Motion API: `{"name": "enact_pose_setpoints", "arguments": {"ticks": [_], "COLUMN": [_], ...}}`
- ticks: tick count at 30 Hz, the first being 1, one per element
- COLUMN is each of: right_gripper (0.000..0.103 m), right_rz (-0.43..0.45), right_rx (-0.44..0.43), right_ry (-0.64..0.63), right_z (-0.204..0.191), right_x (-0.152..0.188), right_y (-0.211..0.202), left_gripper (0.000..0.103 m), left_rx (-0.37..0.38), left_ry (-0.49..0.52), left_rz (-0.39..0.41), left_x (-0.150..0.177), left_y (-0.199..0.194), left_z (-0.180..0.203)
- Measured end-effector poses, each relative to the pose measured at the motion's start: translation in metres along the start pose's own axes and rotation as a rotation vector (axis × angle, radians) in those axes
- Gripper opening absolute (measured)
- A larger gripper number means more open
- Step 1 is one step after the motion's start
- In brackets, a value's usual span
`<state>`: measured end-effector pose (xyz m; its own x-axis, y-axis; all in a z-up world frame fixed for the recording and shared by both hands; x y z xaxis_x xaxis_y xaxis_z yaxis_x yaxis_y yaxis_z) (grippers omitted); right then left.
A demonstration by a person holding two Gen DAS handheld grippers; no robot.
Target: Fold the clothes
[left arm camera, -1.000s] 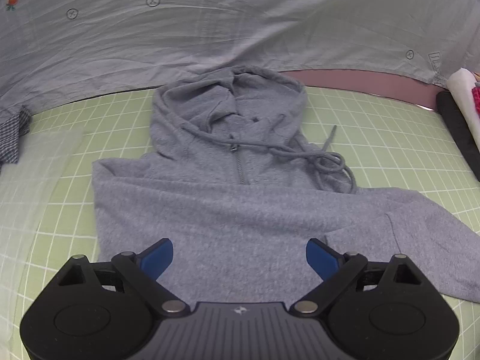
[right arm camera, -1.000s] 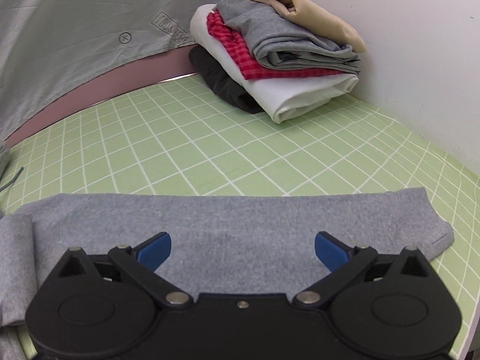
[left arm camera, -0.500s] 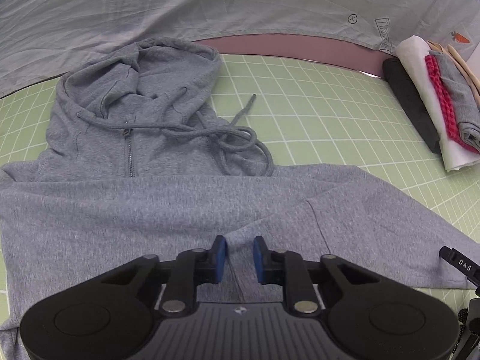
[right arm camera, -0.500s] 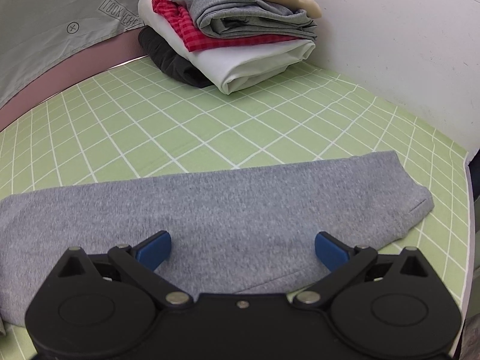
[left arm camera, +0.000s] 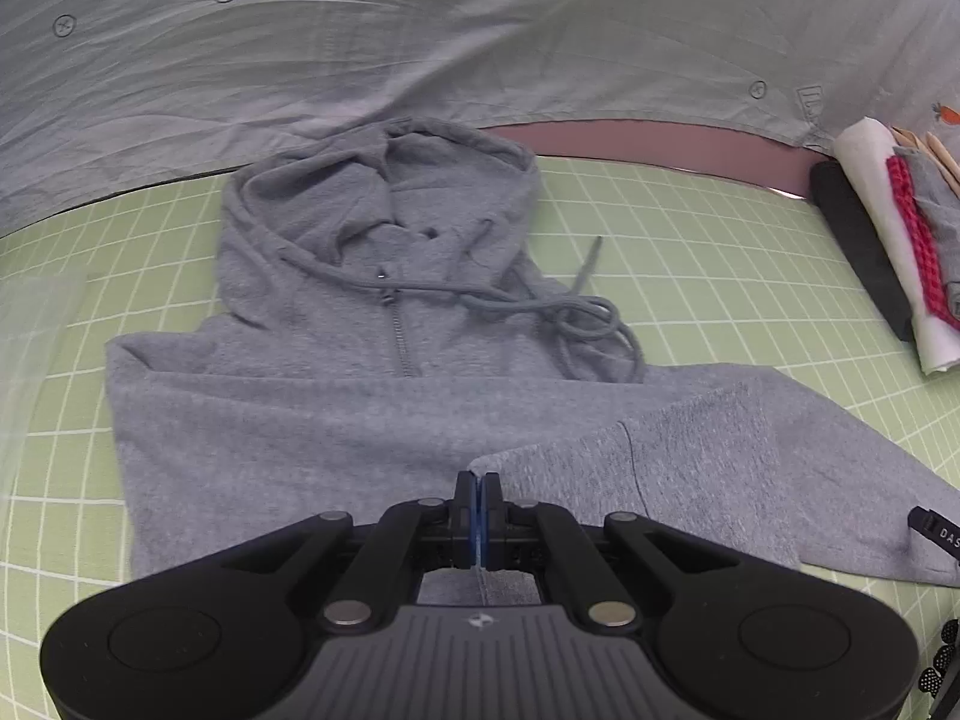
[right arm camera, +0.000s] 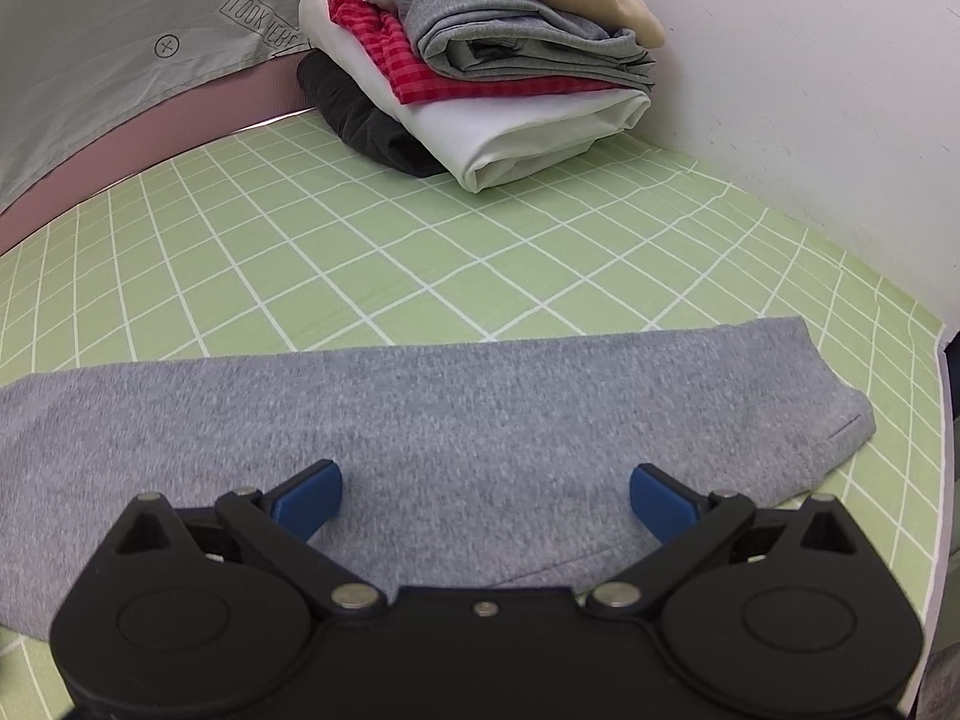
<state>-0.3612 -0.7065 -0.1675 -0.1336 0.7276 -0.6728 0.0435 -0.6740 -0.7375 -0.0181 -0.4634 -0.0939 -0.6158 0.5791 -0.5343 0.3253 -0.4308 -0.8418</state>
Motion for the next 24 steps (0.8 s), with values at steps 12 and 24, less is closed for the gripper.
{"name": "enact_pose_setpoints", "arguments": {"ticks": [12, 24], "right_gripper": [0.103, 0.103], "right_rz": [0.015, 0.015], "right_rx": [0.006, -0.008], "right_ry": [0.003, 0.022], "right_z": [0.000, 0.000], "right_x": [0.003, 0.004], "right_y": [-0.003, -0.003], "left_gripper": [0.001, 0.067], "left_rx": [-0.174, -0.266], "left_ry": [-0.209, -0.263], "left_rz": [0.035, -0.038], "left_x": [-0.015, 0.011], "left_y": [-0.019, -0.004], "left_z": [-0.113, -0.119]}}
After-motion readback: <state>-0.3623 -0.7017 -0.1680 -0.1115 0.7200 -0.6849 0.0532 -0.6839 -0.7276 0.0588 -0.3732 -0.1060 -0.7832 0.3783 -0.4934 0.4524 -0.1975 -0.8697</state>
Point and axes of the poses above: each gripper's, at about its wrist camera, not at the fingertips, and y roughly the way its jaws point, z to its right, x to its underside, the point moved 4 cm from there along y, roughly the way its jaws point, and after that the axes turned 2 degrees about y, right-handed, at the moved point
